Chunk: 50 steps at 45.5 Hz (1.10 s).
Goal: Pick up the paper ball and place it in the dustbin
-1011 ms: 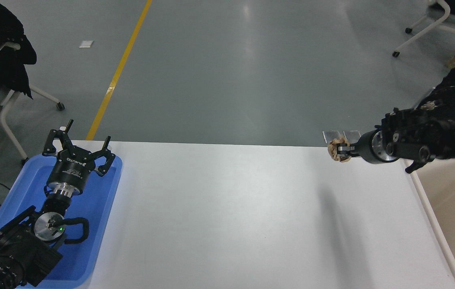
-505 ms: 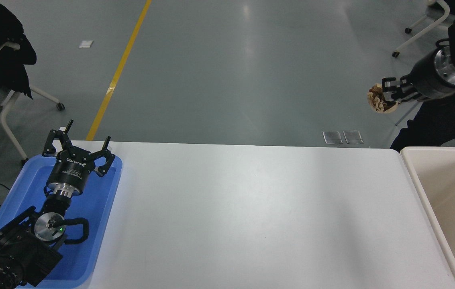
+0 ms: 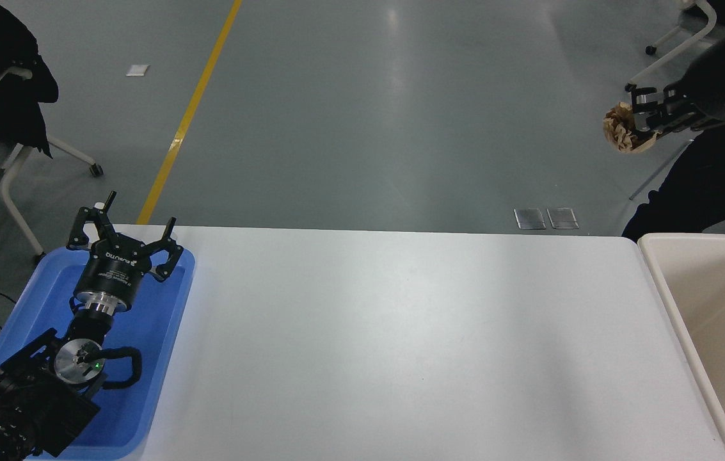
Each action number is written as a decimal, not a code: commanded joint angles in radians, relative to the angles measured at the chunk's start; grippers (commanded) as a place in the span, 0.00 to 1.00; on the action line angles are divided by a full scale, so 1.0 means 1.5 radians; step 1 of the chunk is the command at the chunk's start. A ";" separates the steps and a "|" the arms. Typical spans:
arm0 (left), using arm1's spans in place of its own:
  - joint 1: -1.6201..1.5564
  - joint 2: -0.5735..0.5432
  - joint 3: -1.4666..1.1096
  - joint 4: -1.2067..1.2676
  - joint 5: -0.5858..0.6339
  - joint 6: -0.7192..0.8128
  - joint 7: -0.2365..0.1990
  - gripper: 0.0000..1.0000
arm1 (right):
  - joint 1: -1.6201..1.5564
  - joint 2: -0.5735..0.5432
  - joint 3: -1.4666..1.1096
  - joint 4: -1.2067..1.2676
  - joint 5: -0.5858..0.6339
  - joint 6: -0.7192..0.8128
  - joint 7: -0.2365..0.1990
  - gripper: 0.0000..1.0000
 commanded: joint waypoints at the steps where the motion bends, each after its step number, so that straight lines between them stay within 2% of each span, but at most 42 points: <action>1: 0.000 0.000 0.000 0.000 0.000 0.000 0.000 1.00 | -0.009 -0.002 -0.003 -0.008 -0.011 -0.005 -0.001 0.00; 8: 0.000 0.000 0.000 0.000 0.000 0.000 0.000 1.00 | -0.083 -0.003 -0.028 -0.074 -0.022 -0.054 -0.002 0.00; 13: 0.000 0.000 0.000 0.000 0.001 0.000 0.000 1.00 | -0.170 -0.004 -0.077 -0.177 -0.005 -0.086 -0.002 0.00; 25: 0.000 0.000 0.000 0.000 0.001 0.000 0.000 1.00 | -0.424 -0.038 -0.071 -0.437 -0.003 -0.155 -0.003 0.00; 32: 0.000 0.000 0.000 0.000 0.000 0.000 0.000 1.00 | -0.584 -0.043 -0.014 -0.565 0.049 -0.205 -0.018 0.00; 37: 0.000 0.000 0.000 0.000 0.000 0.000 0.000 1.00 | -0.676 -0.043 0.038 -0.625 0.056 -0.264 -0.022 0.00; 50: 0.000 0.000 0.000 0.000 0.000 0.000 0.000 1.00 | -0.907 -0.027 0.230 -0.675 0.058 -0.443 -0.023 0.00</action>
